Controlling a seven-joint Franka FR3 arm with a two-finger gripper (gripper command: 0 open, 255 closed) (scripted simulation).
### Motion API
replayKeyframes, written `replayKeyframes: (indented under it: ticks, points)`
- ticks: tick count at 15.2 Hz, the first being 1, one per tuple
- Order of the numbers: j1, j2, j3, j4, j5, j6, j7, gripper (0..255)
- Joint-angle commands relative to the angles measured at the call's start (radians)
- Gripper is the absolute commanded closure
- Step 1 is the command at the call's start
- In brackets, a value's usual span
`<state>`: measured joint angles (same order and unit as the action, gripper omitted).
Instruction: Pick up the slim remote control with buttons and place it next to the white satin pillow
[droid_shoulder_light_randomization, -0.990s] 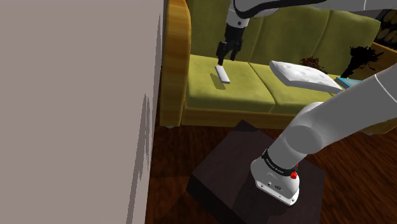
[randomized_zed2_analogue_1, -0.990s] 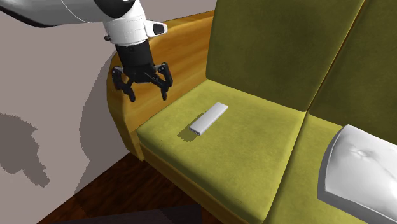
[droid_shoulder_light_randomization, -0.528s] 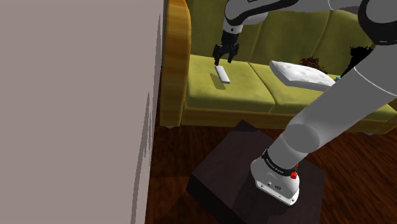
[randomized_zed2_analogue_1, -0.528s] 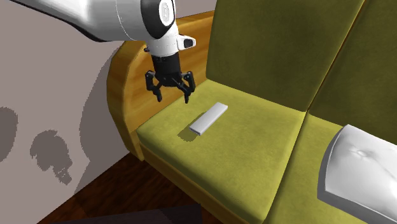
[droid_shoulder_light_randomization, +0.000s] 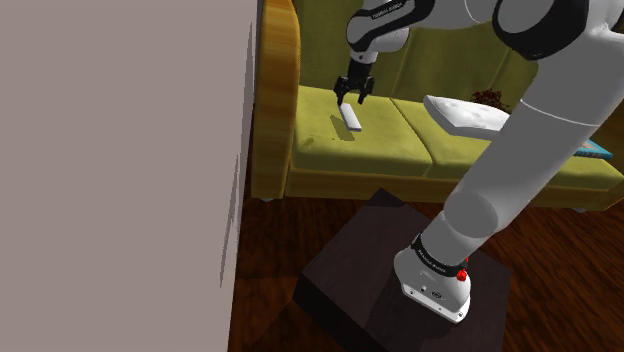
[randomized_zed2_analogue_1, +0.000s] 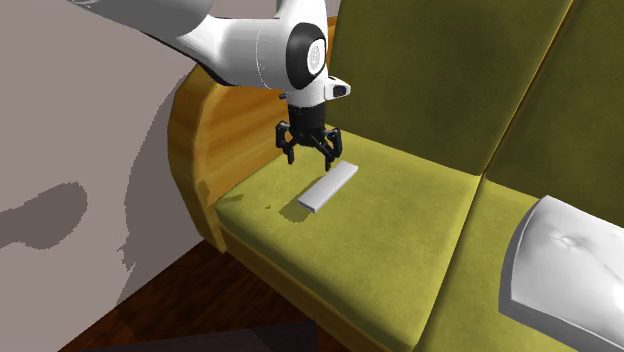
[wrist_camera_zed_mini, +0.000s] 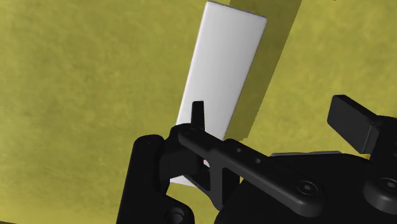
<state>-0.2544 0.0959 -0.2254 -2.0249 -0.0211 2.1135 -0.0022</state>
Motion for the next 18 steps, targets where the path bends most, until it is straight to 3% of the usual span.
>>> replayKeyframes:
  ticks: [1,4,12,18]
  points:
    - [-0.022,0.070,-0.016,0.054,0.025,0.015,-0.002,0]
    - [-0.055,0.165,-0.034,0.129,0.065,0.033,0.001,0]
    - [-0.061,0.215,-0.028,0.089,0.081,0.121,-0.010,0]
    - [-0.061,0.215,-0.028,0.089,0.081,0.121,-0.010,0]
